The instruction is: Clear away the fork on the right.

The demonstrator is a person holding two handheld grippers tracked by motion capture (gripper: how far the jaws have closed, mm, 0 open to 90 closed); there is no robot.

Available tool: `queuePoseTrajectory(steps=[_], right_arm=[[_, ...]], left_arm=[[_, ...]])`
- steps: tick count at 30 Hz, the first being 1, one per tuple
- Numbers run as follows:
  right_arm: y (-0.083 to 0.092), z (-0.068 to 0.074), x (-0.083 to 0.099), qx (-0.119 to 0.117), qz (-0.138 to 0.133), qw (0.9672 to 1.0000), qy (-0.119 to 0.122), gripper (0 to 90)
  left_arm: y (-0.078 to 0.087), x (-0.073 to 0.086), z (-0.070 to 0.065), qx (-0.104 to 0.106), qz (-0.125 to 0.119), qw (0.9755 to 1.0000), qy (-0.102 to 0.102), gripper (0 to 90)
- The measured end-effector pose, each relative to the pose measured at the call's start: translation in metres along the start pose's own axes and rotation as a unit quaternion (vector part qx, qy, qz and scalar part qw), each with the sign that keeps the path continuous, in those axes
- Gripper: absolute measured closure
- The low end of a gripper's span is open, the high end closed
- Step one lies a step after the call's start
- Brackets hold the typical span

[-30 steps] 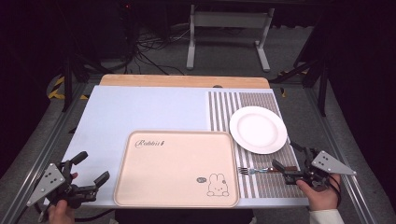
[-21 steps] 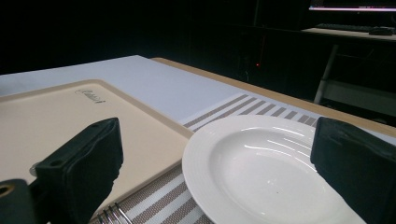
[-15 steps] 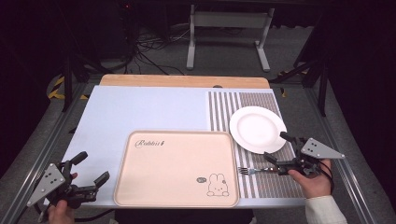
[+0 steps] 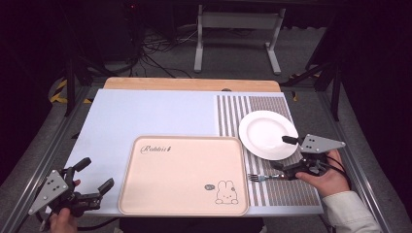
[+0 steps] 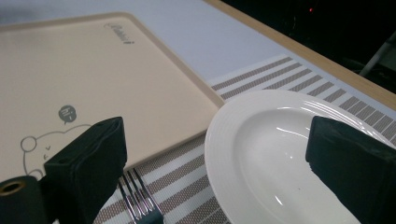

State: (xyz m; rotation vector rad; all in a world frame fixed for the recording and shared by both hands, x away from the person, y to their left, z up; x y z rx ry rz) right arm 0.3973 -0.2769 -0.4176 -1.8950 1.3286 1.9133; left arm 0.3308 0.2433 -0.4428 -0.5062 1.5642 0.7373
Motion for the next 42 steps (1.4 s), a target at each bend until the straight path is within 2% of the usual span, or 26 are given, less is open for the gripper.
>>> queuePoseTrajectory(steps=[3, 6, 12, 17, 22, 26, 28, 29, 34, 35, 37, 41, 42], right_arm=[[-0.001, -0.001, 0.000, -0.007, 0.031, 0.9994, 0.017, 6.1], [-0.002, -0.003, 0.001, -0.014, 0.062, 0.9974, 0.034, 6.6], [-0.004, -0.004, 0.002, -0.029, 0.120, 0.9893, 0.077, 7.9], [-0.005, -0.003, 0.004, -0.047, 0.165, 0.9793, 0.107, 9.8], [-0.007, -0.003, 0.007, -0.059, 0.205, 0.9684, 0.130, 11.0], [-0.007, -0.003, 0.012, -0.067, 0.245, 0.9534, 0.164, 13.2], [-0.008, -0.001, 0.016, -0.077, 0.260, 0.9475, 0.170, 13.5], [-0.009, 0.000, 0.018, -0.083, 0.265, 0.9458, 0.169, 13.9], [-0.009, 0.001, 0.030, -0.103, 0.300, 0.9279, 0.196, 16.6], [-0.009, 0.000, 0.030, -0.103, 0.301, 0.9267, 0.199, 16.7], [-0.008, 0.001, 0.032, -0.112, 0.309, 0.9217, 0.206, 18.1], [-0.006, 0.002, 0.035, -0.121, 0.324, 0.9140, 0.212, 19.1], [-0.006, 0.001, 0.036, -0.126, 0.326, 0.9111, 0.219, 19.3]], left_arm=[[0.000, 0.000, 0.000, 0.000, -0.001, 1.0000, -0.001, 1.1], [0.000, 0.000, 0.000, 0.001, 0.000, 1.0000, 0.000, 1.0], [0.000, 0.000, 0.000, 0.000, 0.000, 1.0000, -0.002, 1.0], [0.000, 0.000, 0.000, 0.000, 0.001, 1.0000, -0.001, 1.1], [0.000, 0.000, 0.000, 0.001, 0.001, 1.0000, -0.002, 1.0], [0.000, 0.000, 0.000, 0.001, 0.001, 1.0000, -0.002, 1.0], [0.000, 0.000, 0.000, 0.001, 0.001, 1.0000, -0.003, 1.0], [0.000, 0.000, 0.000, 0.001, 0.001, 1.0000, -0.003, 1.0], [0.000, 0.000, 0.000, 0.001, 0.001, 1.0000, -0.002, 1.0], [0.000, 0.000, 0.000, 0.001, 0.002, 1.0000, -0.002, 1.0], [0.000, 0.000, 0.000, 0.002, 0.001, 1.0000, -0.003, 1.0], [0.000, 0.000, 0.000, 0.001, 0.001, 1.0000, -0.003, 1.1], [0.000, 0.000, 0.000, 0.001, 0.001, 1.0000, -0.003, 1.1]])
Point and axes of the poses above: each handheld gripper's, and its own axes: y roughly backward along the jaws, x roughly out of its underside, z roughly to its left, the point moved 9 cm from there along -y, roughly forward along the jaws, and after that the axes turned 6 degrees about x, right-handed, at the moved point
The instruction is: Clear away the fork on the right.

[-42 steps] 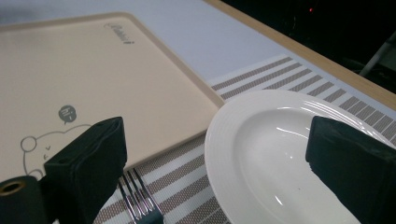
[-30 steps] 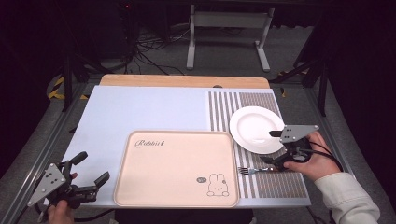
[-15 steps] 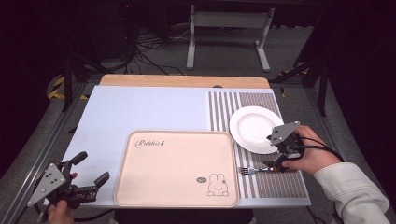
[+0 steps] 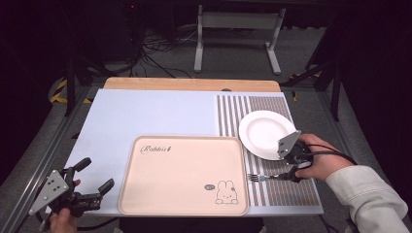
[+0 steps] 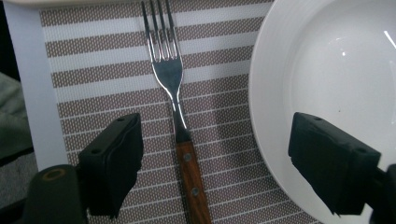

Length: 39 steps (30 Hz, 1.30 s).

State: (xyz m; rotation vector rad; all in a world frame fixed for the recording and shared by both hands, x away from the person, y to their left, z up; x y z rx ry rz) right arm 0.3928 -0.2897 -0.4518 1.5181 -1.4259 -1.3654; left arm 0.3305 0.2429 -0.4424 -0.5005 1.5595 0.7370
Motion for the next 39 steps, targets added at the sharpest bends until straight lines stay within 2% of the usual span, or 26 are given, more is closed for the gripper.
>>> queuePoseTrajectory(steps=[2, 4, 10, 13, 20, 25, 35, 39], right_arm=[[-0.001, 0.001, 0.002, -0.004, 0.008, 0.9999, -0.005, 18.8], [-0.002, 0.002, 0.004, -0.005, 0.018, 0.9998, 0.002, 18.9], [-0.005, 0.004, 0.005, -0.014, 0.024, 0.9996, 0.010, 20.3], [-0.009, 0.007, 0.008, -0.020, 0.028, 0.9994, -0.002, 21.0], [-0.022, 0.013, 0.020, -0.039, 0.050, 0.9980, -0.004, 23.9], [-0.027, 0.016, 0.025, -0.043, 0.058, 0.9974, -0.009, 25.9], [-0.039, 0.022, 0.032, -0.064, 0.073, 0.9953, -0.008, 35.2], [-0.040, 0.022, 0.033, -0.063, 0.083, 0.9945, 0.001, 44.3]], left_arm=[[0.000, 0.000, 0.000, 0.000, 0.000, 1.0000, 0.000, 1.0], [0.000, 0.000, 0.000, 0.000, 0.001, 1.0000, 0.001, 1.0], [-0.001, 0.000, 0.000, 0.001, 0.001, 1.0000, 0.001, 1.0], [0.000, 0.000, 0.000, 0.001, 0.001, 1.0000, 0.001, 1.0], [-0.001, 0.000, 0.000, 0.001, 0.001, 1.0000, 0.002, 1.0], [-0.001, 0.001, 0.000, 0.001, 0.001, 1.0000, 0.002, 1.0], [-0.001, 0.001, 0.000, 0.001, 0.001, 1.0000, 0.002, 1.0], [-0.001, 0.001, 0.000, 0.001, 0.001, 1.0000, 0.001, 1.0]])
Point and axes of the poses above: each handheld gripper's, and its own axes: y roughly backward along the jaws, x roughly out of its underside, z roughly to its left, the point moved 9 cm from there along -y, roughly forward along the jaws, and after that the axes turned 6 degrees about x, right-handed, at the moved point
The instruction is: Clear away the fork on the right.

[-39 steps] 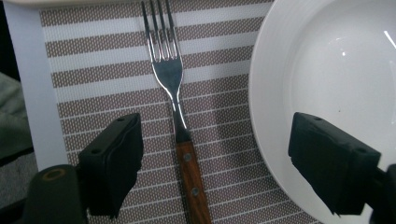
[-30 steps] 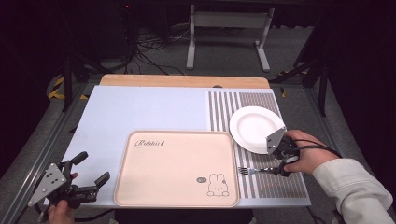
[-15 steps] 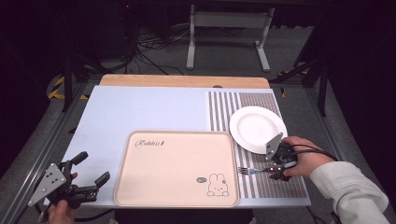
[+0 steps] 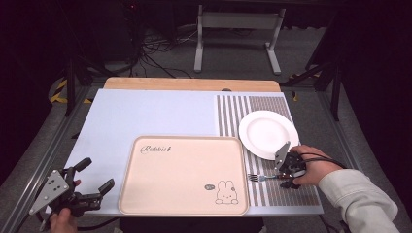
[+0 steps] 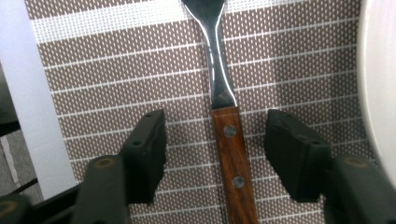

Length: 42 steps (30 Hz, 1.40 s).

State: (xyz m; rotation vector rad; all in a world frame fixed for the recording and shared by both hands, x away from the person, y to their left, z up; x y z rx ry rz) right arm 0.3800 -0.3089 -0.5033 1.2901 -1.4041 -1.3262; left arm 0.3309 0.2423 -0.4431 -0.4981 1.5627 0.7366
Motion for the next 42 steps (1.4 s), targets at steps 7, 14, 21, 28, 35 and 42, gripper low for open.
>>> queuePoseTrajectory(steps=[7, 14, 21, 28, 35, 42], right_arm=[[0.002, -0.005, -0.001, 0.004, 0.009, 0.9999, 0.011, 66.5], [0.001, -0.005, 0.000, -0.009, 0.022, 0.9993, 0.029, 76.0], [0.001, -0.004, 0.000, -0.010, 0.021, 0.9985, 0.049, 78.0], [0.000, -0.005, 0.000, -0.007, 0.016, 0.9986, 0.051, 78.1], [0.003, -0.006, -0.001, 0.005, 0.011, 0.9985, 0.054, 78.4], [0.018, -0.006, -0.006, 0.016, -0.005, 0.9986, 0.051, 78.4]], left_arm=[[0.000, 0.000, 0.000, 0.001, 0.001, 1.0000, 0.000, 1.0], [0.000, 0.000, 0.000, 0.002, 0.001, 1.0000, 0.000, 1.0], [0.000, 0.000, 0.000, 0.003, 0.000, 1.0000, 0.001, 1.0], [0.000, 0.000, 0.000, 0.003, 0.000, 1.0000, 0.000, 1.0], [0.000, 0.000, 0.000, 0.003, 0.000, 1.0000, 0.000, 1.0], [0.000, 0.000, -0.001, 0.003, 0.000, 1.0000, 0.000, 1.0]])
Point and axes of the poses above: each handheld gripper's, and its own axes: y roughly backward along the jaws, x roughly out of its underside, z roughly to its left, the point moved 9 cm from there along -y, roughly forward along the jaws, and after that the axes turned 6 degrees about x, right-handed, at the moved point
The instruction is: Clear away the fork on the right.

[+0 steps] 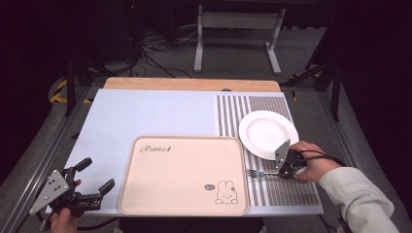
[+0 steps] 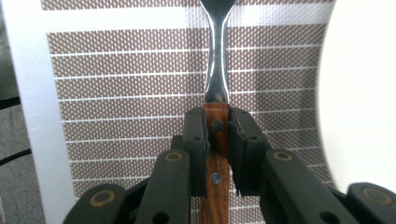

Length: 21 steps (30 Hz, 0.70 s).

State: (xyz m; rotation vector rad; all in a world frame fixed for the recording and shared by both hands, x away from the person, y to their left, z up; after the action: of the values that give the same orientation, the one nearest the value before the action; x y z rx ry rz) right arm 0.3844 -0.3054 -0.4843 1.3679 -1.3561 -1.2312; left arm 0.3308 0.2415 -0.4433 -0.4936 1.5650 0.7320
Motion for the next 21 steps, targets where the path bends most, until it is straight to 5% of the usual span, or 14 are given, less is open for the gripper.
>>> queuePoseTrajectory(steps=[21], right_arm=[[0.051, -0.008, -0.032, 0.041, -0.077, 0.9962, -0.003, 78.4]], left_arm=[[0.000, 0.000, 0.000, 0.000, 0.000, 1.0000, 0.001, 1.0]])
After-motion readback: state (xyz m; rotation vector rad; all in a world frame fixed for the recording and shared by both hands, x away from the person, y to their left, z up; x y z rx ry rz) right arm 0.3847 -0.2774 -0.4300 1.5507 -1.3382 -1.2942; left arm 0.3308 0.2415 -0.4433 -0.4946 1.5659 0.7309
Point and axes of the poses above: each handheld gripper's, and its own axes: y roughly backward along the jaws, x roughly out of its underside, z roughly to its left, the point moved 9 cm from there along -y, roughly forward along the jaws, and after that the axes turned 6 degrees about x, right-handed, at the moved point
